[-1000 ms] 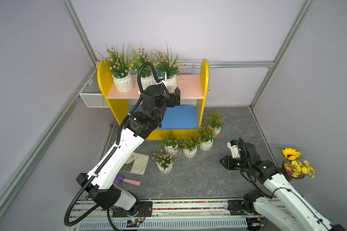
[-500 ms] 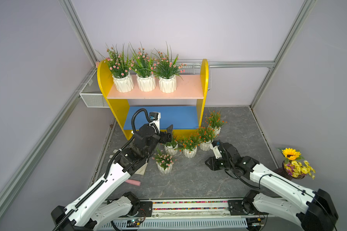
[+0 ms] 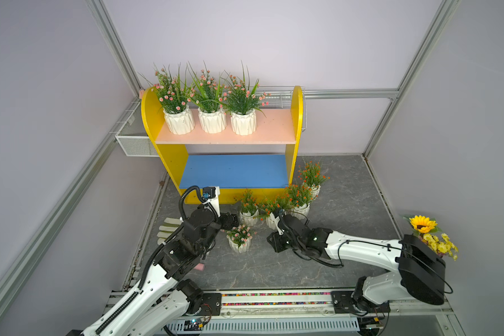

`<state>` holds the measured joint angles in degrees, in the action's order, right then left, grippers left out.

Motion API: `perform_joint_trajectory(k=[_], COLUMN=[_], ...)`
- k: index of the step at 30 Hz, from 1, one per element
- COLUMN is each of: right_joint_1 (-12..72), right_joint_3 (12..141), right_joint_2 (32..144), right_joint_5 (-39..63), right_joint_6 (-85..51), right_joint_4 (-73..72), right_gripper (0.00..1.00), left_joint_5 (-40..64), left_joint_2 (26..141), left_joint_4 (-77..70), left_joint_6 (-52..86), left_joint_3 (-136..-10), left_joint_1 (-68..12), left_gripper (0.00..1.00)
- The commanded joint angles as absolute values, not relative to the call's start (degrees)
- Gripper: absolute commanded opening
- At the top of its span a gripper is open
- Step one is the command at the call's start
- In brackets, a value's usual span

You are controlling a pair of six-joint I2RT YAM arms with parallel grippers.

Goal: Place the baby's breath potted plants on the rack by color
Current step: Pick up the baby's breath potted plant from the center of the board.

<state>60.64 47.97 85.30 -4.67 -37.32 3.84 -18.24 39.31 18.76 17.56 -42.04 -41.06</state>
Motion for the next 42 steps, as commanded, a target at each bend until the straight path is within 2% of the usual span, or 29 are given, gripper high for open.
perform_joint_trajectory(k=[1,15,42], right_joint_1=[62.11,62.95,64.27], right_joint_3=[52.04,59.86,70.14], right_joint_2=[88.7,99.22,108.0], right_joint_5=[-6.75,-4.07,-5.78], right_joint_6=[-39.55,-39.57,-39.66], right_joint_4=[-0.39,-1.8,7.63], right_gripper=[0.26,0.24,0.21], left_joint_5=[-19.83,-20.74,-20.65], left_joint_2=[37.42,34.19,35.33], left_joint_4=[21.18,23.57,23.5], left_joint_6=[18.99,19.75,20.13], left_joint_3=[-42.47,-42.36,-41.97], left_joint_1=[-41.27,-41.22,-41.22], left_gripper=[0.9,0.9,0.9])
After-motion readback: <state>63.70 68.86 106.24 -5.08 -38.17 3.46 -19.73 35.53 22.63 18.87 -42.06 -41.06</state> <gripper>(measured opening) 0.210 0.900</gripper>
